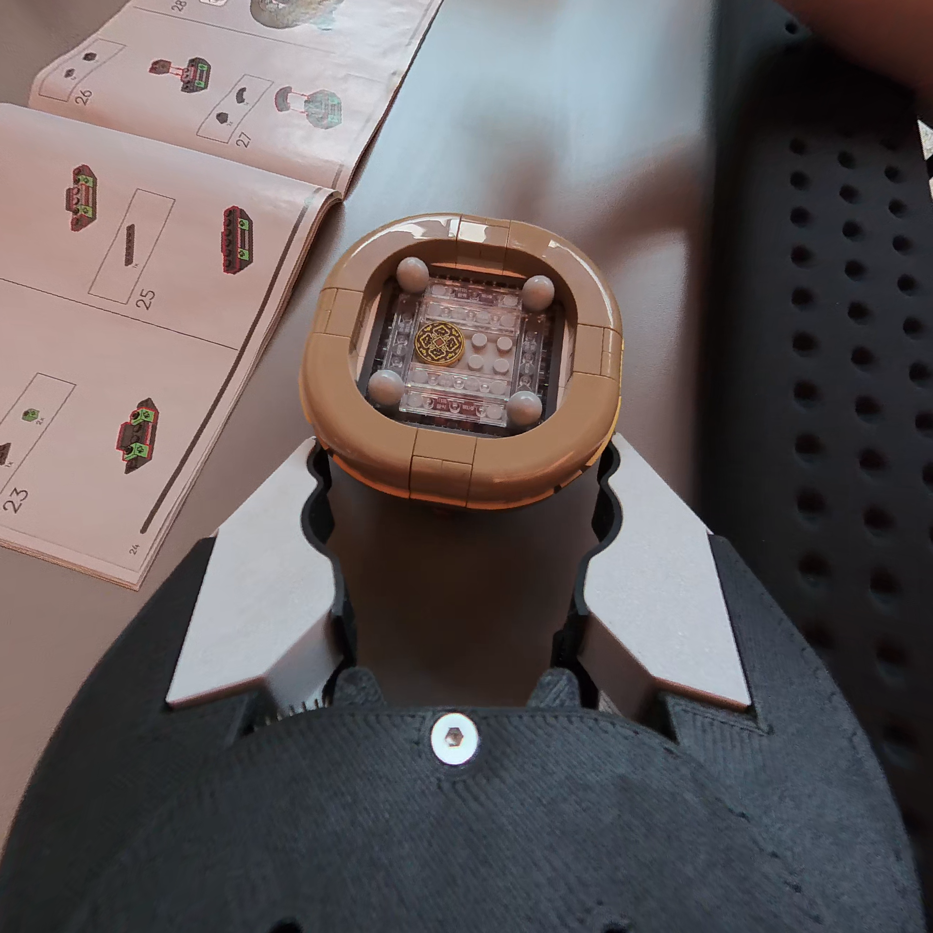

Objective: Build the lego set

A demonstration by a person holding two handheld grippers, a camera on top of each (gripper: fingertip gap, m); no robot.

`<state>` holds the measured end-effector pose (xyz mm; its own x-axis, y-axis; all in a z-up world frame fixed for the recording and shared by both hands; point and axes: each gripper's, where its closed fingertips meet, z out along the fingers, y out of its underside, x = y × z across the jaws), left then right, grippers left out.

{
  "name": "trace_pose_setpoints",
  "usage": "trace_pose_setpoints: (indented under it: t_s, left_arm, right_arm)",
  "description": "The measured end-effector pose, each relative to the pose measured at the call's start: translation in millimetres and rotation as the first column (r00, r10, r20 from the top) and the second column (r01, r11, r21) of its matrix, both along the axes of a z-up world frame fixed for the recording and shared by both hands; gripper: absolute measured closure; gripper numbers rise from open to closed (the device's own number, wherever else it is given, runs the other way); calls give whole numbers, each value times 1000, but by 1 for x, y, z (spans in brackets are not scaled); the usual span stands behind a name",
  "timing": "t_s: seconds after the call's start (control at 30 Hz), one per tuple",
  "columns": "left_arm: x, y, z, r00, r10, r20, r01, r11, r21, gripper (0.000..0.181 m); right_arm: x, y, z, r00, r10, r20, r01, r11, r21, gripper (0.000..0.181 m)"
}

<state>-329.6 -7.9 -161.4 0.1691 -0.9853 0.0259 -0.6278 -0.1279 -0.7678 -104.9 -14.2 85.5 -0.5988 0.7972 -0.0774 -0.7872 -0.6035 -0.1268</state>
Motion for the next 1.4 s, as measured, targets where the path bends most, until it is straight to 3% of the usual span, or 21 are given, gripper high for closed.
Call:
trace_pose_setpoints:
  t_s: [0.73,1.4]
  left_arm:
    - [-1,-1,-5,1000,-4,-29,4,1000,9,79]
    - [1,-2,4,1000,-4,25,5,1000,-24,78]
  right_arm:
    - [0,-2,0,1000,-8,8,8,1000,4,150]
    - [2,-4,3,1000,-8,6,8,1000,9,150]
